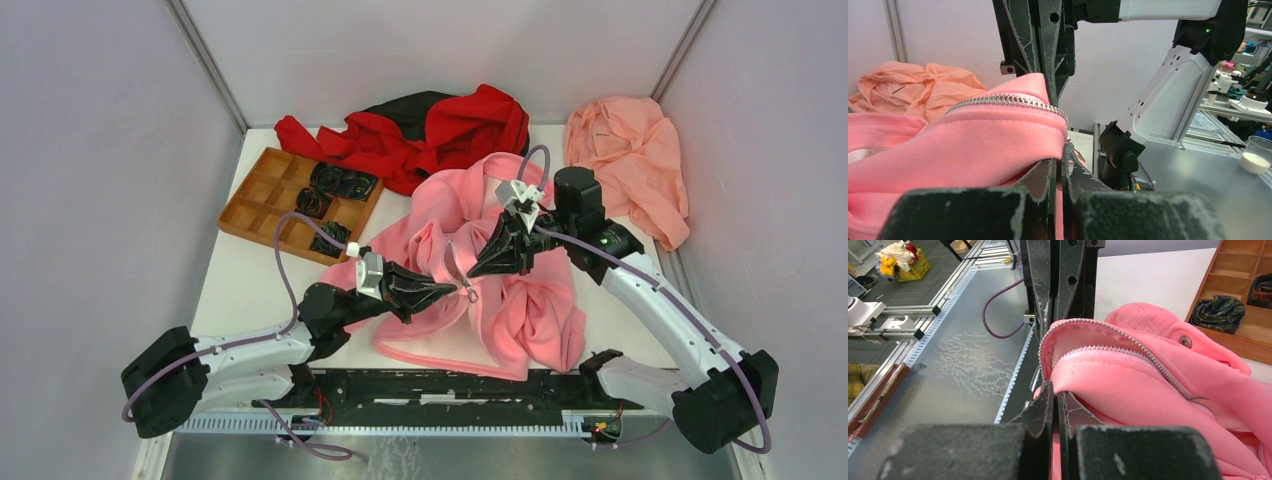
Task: Zip up the jacket
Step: Insert the zipper into the jacket.
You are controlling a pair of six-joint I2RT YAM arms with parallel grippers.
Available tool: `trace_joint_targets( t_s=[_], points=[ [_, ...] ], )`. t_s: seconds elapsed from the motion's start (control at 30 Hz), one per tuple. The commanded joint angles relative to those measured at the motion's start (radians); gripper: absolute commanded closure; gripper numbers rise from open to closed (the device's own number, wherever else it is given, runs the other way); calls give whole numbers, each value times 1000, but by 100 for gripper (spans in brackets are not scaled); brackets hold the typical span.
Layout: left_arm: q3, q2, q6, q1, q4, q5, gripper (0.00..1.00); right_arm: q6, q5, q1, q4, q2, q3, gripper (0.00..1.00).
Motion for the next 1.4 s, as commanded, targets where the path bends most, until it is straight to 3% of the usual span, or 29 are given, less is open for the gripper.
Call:
trace_joint_targets(
  t_s=[0.0, 0.47, 1.37],
  points=[
    [19, -1, -40, 2, 82, -13, 98, 0, -16, 8, 36, -14, 49, 100],
    [-24, -15, -83, 2, 160, -64, 98, 0, -25, 10, 36, -15, 56, 100],
    [-4, 43, -135, 2, 182, -37, 98, 0, -25, 15, 35, -13, 71, 100]
  ],
)
